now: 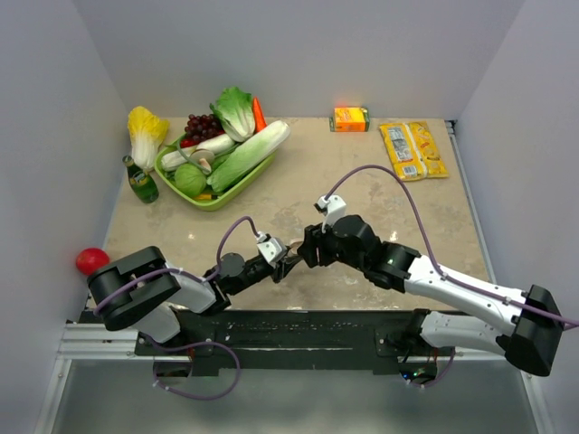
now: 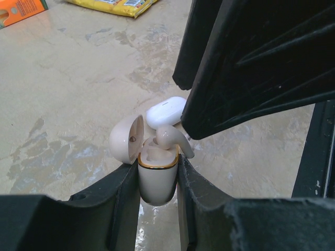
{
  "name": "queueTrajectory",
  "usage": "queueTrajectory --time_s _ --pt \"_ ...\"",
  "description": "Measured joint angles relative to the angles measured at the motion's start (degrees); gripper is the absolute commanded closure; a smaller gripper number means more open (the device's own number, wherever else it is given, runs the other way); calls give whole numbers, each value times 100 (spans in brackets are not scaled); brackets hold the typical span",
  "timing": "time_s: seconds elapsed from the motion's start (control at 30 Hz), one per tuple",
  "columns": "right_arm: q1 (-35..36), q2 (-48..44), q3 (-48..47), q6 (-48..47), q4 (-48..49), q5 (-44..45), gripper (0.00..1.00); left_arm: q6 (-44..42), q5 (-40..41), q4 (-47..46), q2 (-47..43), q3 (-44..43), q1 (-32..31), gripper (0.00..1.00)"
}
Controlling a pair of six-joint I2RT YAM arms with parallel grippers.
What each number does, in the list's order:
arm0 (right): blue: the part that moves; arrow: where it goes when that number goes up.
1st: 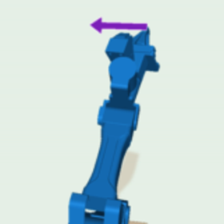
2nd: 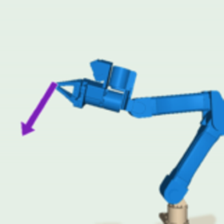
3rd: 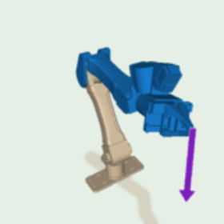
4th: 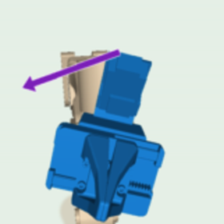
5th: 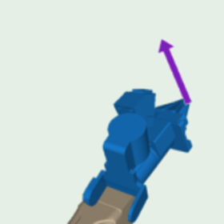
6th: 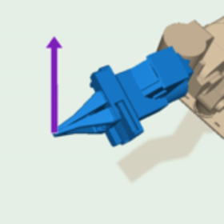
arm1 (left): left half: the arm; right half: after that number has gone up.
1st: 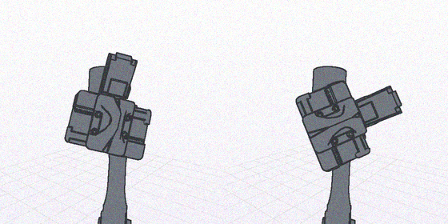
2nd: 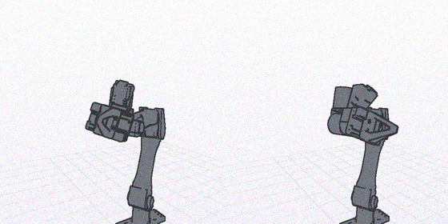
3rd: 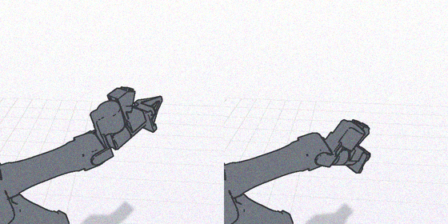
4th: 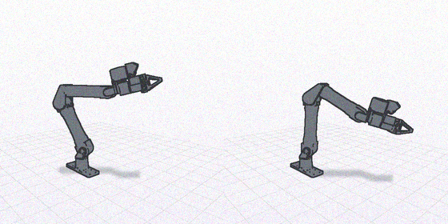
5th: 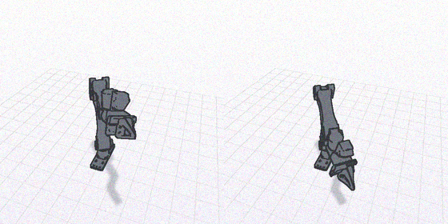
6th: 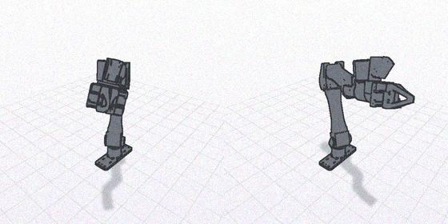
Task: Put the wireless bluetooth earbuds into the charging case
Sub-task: Pick up the earbud from the charging case.
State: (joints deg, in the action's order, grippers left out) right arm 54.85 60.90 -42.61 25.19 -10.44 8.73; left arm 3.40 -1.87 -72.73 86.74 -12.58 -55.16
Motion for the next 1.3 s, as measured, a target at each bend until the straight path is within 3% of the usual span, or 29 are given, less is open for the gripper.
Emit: queueTrajectory --time_s 1.3 --pt "0 925 -155 4 225 -70 57 39 -92 4 -9 111 0 100"
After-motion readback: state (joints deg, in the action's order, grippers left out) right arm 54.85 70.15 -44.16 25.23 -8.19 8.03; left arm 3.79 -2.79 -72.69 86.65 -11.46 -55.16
